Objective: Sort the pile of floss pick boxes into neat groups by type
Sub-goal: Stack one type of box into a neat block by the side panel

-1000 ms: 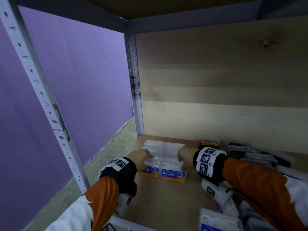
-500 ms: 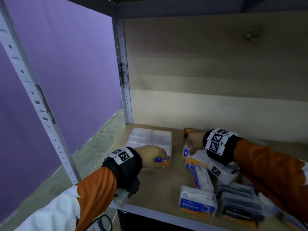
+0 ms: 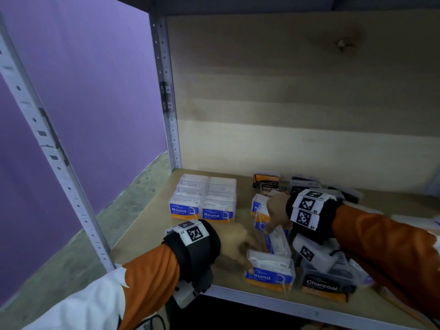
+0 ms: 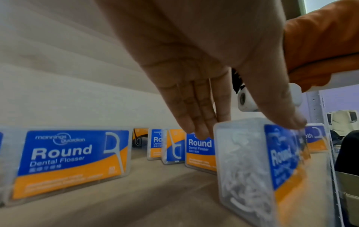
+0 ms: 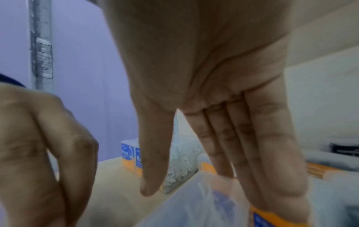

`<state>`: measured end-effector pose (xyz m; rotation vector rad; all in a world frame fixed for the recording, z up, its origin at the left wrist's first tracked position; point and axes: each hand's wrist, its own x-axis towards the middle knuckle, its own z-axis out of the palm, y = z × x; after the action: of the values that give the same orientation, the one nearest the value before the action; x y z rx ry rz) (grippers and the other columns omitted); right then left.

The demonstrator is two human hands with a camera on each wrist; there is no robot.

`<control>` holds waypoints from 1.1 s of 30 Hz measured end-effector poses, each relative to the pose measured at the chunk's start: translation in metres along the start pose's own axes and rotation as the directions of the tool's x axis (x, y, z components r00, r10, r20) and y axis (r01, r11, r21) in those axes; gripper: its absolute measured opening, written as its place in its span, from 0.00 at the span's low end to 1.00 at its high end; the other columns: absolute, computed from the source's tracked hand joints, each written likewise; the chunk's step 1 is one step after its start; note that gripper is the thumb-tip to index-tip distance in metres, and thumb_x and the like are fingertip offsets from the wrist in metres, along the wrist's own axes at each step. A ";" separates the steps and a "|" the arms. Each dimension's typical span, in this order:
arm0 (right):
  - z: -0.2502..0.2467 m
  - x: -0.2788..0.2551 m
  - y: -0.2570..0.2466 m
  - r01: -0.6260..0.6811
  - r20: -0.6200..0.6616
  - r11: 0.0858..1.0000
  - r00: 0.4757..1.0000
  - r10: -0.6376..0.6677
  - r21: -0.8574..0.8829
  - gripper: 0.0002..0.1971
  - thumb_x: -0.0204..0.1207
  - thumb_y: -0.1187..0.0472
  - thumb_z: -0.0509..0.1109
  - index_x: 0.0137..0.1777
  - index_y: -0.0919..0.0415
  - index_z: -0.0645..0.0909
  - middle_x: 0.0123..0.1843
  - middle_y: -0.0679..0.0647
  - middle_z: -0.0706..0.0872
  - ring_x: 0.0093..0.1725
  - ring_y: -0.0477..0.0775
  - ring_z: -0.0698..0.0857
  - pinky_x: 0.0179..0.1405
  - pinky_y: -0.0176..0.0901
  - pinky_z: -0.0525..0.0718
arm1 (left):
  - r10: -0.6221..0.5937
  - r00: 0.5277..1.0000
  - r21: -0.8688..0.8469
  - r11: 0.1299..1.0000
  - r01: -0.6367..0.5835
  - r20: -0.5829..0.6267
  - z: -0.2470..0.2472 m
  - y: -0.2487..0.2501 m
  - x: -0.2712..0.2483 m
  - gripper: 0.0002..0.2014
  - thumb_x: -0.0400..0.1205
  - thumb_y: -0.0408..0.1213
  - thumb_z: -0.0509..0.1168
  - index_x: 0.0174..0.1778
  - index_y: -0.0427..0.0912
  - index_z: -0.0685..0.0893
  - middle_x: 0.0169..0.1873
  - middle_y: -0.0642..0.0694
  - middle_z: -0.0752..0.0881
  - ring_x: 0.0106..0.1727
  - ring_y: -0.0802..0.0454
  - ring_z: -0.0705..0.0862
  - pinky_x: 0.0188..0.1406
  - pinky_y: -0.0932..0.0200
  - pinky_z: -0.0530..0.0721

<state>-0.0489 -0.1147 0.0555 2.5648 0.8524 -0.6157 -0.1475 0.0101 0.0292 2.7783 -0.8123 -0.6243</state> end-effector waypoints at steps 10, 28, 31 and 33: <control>0.001 -0.007 -0.019 -0.011 0.061 1.000 0.998 0.012 -0.026 0.23 0.81 0.52 0.65 0.70 0.67 0.75 0.47 0.59 0.80 0.48 0.51 0.72 0.30 0.34 0.69 | -0.075 0.996 -0.006 0.997 0.074 -0.049 0.010 -0.010 -0.012 0.21 0.78 0.38 0.70 0.67 0.37 0.81 0.60 0.39 0.84 0.59 0.44 0.82 0.58 0.56 0.77; 0.000 -0.006 -0.050 -0.011 -0.042 0.994 0.999 0.015 0.109 0.24 0.72 0.56 0.76 0.25 0.61 0.65 0.27 0.52 0.68 0.26 0.47 0.67 0.24 0.36 0.65 | -0.504 0.858 -0.069 0.864 0.499 -0.103 0.015 -0.080 -0.090 0.21 0.75 0.39 0.73 0.63 0.37 0.83 0.59 0.41 0.85 0.57 0.47 0.82 0.43 0.67 0.71; 0.001 -0.006 -0.057 0.013 -0.068 0.993 0.998 -0.005 0.119 0.18 0.71 0.57 0.77 0.30 0.61 0.71 0.32 0.53 0.74 0.33 0.52 0.76 0.27 0.38 0.71 | -0.540 0.836 -0.083 0.842 0.533 -0.102 0.016 -0.084 -0.093 0.22 0.75 0.38 0.73 0.65 0.39 0.81 0.62 0.42 0.84 0.62 0.47 0.81 0.54 0.64 0.75; 0.002 -0.009 -0.062 0.066 -0.094 0.989 0.994 -0.054 0.134 0.14 0.71 0.57 0.77 0.51 0.65 0.82 0.50 0.57 0.84 0.54 0.57 0.83 0.46 0.44 0.82 | -0.548 0.829 -0.082 0.836 0.542 -0.111 0.017 -0.083 -0.092 0.22 0.75 0.38 0.73 0.66 0.39 0.81 0.62 0.42 0.83 0.62 0.47 0.81 0.57 0.62 0.76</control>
<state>-0.0947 -0.0735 0.0454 2.7168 0.9507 -0.5989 -0.1862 0.1292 0.0222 2.9639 0.0485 -0.5186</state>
